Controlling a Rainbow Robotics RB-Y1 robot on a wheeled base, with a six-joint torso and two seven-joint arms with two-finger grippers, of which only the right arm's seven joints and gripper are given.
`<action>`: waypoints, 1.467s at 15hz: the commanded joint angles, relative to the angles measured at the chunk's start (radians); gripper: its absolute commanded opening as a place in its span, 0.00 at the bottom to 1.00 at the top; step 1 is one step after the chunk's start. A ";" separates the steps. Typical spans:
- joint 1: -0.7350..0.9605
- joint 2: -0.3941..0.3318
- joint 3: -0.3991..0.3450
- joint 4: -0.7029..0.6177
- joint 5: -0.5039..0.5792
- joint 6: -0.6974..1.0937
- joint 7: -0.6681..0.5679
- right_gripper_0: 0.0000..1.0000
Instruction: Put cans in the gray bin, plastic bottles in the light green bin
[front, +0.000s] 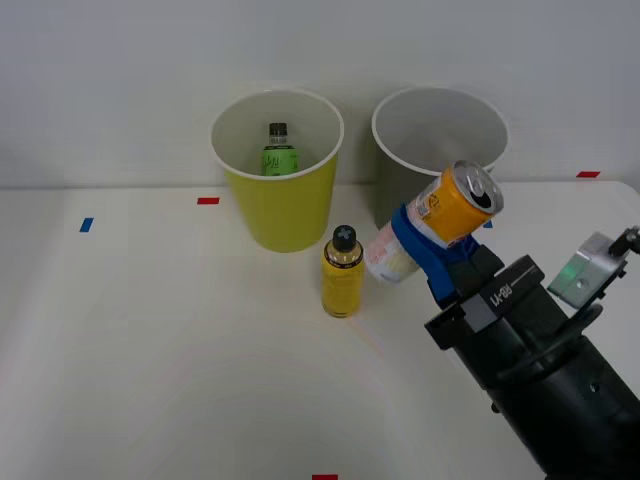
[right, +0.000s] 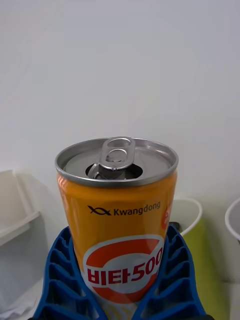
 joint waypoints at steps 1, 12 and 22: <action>-0.141 0.083 -0.117 -0.002 -0.004 0.200 -0.056 0.00; -0.589 0.201 -0.307 0.283 -0.058 0.554 -0.052 0.00; -0.791 0.196 -0.310 0.622 -0.001 0.554 0.053 0.00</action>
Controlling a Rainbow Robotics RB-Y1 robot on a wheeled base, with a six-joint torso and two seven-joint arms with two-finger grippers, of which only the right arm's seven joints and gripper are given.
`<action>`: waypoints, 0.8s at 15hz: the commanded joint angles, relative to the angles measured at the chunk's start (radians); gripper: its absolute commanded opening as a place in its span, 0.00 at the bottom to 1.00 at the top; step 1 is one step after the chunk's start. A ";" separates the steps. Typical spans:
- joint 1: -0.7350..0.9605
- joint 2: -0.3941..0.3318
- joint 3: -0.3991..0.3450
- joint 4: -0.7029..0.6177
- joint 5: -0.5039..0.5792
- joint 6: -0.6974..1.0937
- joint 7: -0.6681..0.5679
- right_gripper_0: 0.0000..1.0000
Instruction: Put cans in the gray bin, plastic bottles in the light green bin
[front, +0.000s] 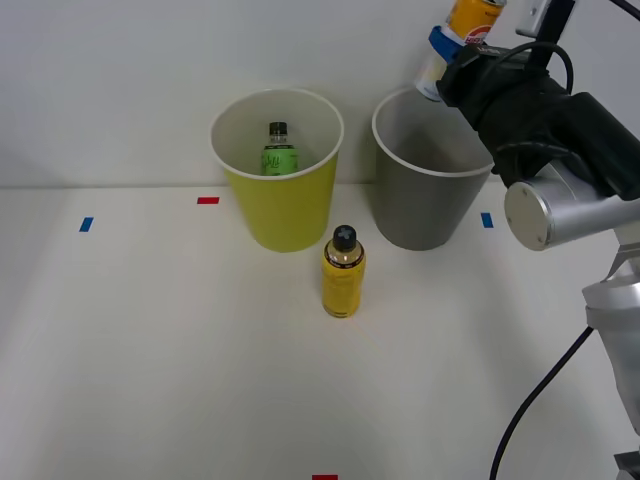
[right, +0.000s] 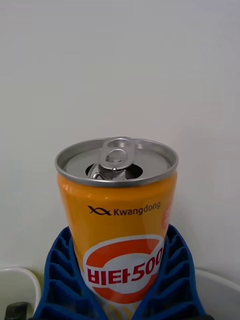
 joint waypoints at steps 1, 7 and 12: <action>-0.001 -0.005 0.009 0.013 0.001 0.000 0.035 0.00; 0.006 -0.010 0.029 0.013 0.030 0.001 0.078 0.00; 0.006 -0.010 0.030 0.013 0.030 0.001 0.083 0.00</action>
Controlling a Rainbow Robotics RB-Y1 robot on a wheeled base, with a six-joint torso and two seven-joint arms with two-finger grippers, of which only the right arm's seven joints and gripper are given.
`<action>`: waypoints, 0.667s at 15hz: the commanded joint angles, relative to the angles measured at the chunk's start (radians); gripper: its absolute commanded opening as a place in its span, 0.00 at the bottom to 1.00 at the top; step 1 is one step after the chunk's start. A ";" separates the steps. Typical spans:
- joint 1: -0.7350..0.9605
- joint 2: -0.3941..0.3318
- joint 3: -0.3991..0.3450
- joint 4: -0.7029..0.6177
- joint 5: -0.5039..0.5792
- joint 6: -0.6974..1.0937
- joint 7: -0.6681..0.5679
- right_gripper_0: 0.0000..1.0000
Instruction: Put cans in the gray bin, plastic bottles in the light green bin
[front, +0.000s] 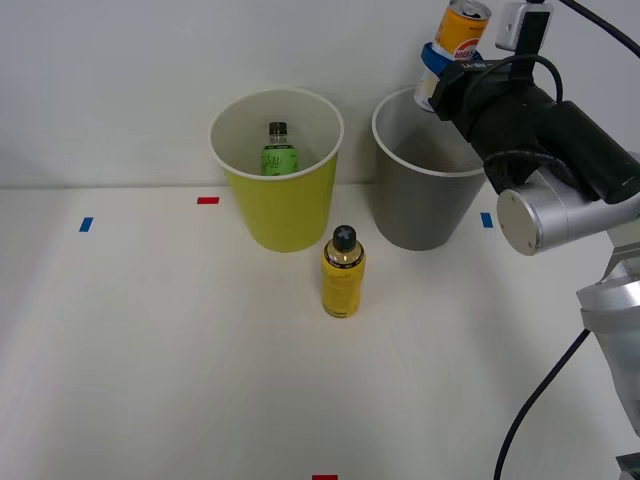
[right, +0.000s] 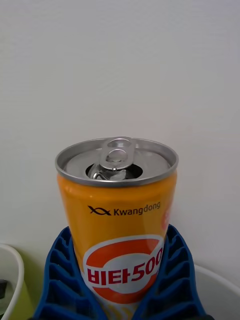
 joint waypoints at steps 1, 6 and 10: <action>0.001 0.000 0.000 0.000 -0.001 0.000 -0.001 0.00; 0.006 0.000 0.000 0.000 0.008 0.000 0.001 0.85; 0.007 0.000 0.000 0.000 0.006 0.000 -0.001 1.00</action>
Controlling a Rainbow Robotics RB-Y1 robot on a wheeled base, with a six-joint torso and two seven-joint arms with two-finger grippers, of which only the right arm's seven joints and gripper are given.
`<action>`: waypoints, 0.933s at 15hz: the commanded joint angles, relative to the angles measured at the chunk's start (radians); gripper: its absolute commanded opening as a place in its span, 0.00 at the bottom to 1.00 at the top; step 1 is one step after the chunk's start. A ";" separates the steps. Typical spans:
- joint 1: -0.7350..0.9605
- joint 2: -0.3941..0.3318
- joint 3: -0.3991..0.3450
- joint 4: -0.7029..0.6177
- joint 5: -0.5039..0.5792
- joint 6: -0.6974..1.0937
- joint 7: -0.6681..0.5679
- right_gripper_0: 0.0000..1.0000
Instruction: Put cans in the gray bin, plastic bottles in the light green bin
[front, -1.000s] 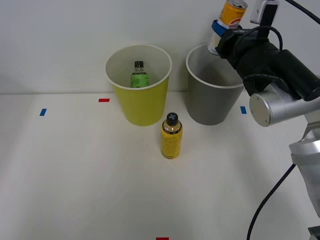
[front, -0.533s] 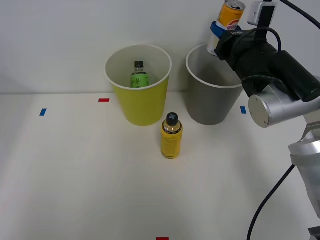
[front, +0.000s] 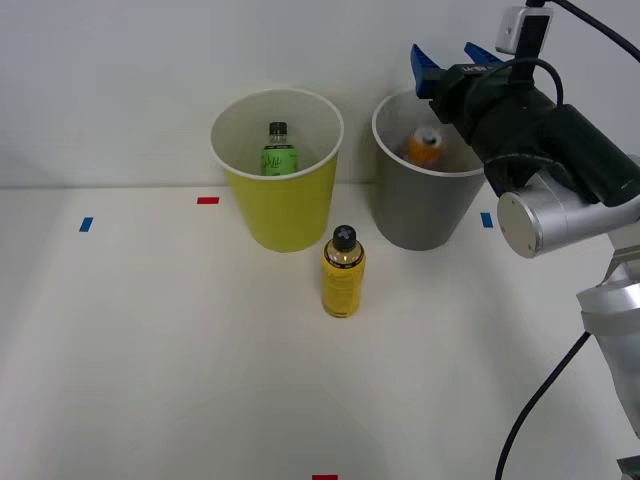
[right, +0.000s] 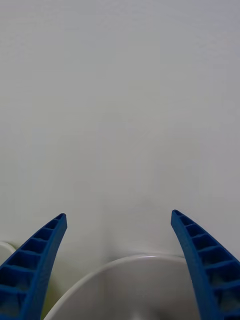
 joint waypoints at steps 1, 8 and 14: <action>0.002 0.000 0.000 0.000 -0.003 0.000 -0.001 1.00; 0.002 -0.002 0.000 0.000 -0.016 0.000 -0.001 1.00; 0.002 -0.003 0.000 0.000 -0.019 -0.009 0.000 1.00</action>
